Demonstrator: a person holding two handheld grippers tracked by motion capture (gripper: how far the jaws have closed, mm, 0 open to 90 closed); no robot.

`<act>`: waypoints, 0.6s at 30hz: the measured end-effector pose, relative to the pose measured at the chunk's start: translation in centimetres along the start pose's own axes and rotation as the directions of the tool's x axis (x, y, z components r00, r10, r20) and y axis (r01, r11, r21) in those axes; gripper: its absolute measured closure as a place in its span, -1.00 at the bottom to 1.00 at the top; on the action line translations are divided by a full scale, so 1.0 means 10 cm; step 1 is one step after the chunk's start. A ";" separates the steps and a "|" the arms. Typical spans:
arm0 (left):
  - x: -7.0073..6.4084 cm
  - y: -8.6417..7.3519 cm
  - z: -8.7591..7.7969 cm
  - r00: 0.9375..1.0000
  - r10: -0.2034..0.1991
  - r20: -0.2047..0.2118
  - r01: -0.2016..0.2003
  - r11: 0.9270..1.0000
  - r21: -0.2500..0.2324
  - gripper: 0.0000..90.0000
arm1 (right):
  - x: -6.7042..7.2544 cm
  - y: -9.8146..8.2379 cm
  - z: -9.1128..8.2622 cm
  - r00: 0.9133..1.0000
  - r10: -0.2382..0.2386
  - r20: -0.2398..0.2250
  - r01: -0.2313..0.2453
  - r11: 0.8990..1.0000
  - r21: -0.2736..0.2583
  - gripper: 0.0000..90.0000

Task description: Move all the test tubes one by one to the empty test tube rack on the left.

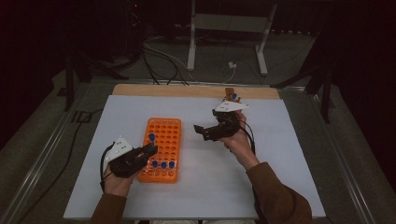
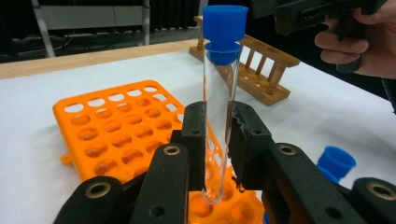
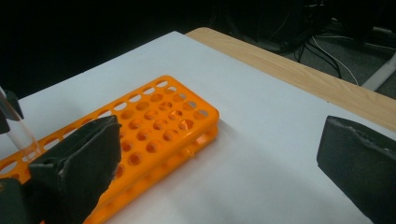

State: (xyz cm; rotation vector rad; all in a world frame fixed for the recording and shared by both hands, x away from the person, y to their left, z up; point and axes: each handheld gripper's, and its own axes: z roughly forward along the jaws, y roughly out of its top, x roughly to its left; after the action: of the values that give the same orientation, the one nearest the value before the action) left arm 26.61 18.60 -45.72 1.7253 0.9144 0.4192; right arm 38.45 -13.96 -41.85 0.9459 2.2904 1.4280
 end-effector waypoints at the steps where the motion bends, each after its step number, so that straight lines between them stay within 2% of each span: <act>1: 0.00 -0.01 -0.01 1.000 0.001 0.001 -0.001 1.000 0.001 0.73 | -0.01 -0.01 -0.01 1.000 -0.001 0.002 0.001 1.000 -0.001 -1.00; 13: -0.03 -0.12 -0.13 1.000 -0.011 -0.009 0.011 1.000 0.017 0.73 | -0.06 -0.06 -0.06 1.000 0.013 0.006 -0.013 1.000 -0.006 -1.00; 18: -0.04 -0.17 -0.16 1.000 -0.009 -0.007 0.009 0.999 0.039 0.73 | -0.07 -0.08 -0.07 1.000 0.014 0.006 -0.014 1.000 -0.007 -1.00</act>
State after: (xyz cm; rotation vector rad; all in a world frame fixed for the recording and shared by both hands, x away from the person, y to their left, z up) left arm 24.63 19.54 -46.68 1.7557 0.9407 0.4039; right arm 38.31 -15.12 -42.26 0.9650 2.2775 1.4362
